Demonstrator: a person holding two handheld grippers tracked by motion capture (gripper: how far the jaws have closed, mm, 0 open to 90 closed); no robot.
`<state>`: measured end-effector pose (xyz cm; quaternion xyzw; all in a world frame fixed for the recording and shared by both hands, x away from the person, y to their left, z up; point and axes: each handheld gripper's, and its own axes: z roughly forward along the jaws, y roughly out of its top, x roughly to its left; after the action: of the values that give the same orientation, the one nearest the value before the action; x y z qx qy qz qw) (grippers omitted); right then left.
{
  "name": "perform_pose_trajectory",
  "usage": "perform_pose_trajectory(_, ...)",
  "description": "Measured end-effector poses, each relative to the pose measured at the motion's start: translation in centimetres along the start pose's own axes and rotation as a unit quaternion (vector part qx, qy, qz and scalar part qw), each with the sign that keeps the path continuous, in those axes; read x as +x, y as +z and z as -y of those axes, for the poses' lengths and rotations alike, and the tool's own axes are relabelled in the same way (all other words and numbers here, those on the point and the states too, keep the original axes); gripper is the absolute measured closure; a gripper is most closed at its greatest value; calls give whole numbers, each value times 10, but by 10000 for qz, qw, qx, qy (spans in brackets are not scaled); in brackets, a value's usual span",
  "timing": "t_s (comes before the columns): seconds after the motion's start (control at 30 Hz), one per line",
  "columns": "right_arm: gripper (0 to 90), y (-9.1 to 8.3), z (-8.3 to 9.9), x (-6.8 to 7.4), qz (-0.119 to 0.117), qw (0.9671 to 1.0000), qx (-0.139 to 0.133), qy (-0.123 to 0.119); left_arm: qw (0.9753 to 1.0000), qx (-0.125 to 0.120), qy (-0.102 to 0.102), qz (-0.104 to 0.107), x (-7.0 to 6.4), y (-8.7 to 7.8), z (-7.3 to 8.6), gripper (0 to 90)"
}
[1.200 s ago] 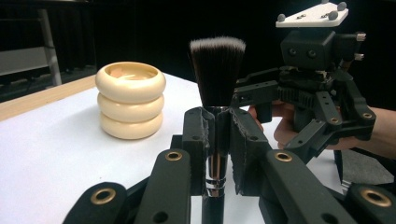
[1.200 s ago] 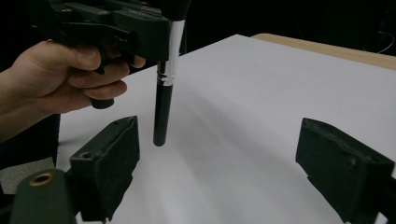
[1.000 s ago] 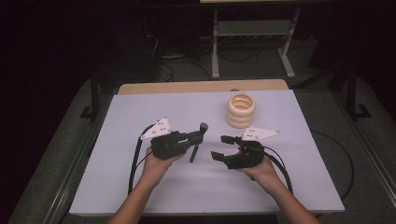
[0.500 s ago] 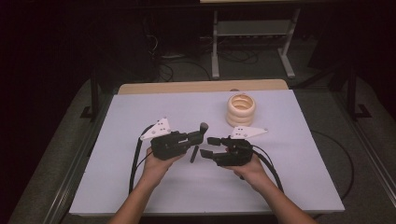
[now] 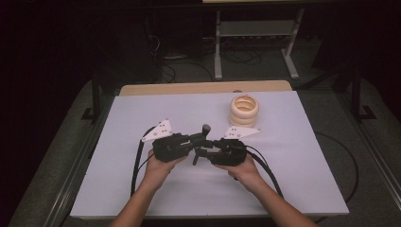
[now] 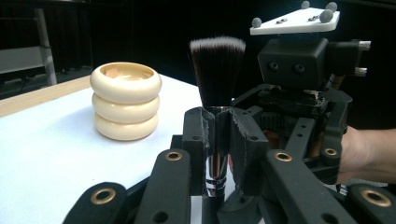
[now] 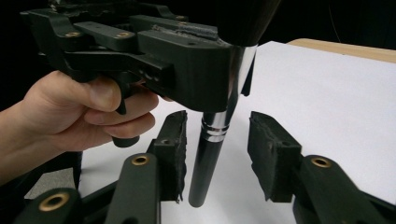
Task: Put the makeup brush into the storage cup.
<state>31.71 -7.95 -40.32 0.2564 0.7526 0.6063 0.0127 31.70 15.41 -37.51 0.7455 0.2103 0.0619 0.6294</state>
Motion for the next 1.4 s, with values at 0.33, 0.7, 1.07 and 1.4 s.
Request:
perform_pose_trajectory(0.33,676,0,0,-1,18,10000,-26,47,10000,-30,-38,10,0,1,1,777)
perform_pose_trajectory(0.7,752,0,0,-1,14,10000,16,29,10000,-30,-55,-7,1,1,2,777)
perform_pose_trajectory(1.07,779,-1,0,-1,35,10000,93,-7,10000,40,-24,40,2,1,3,771)
perform_pose_trajectory(1.4,782,-5,-2,-4,225,9995,205,10,9999,92,11,48,4,-2,3,642)
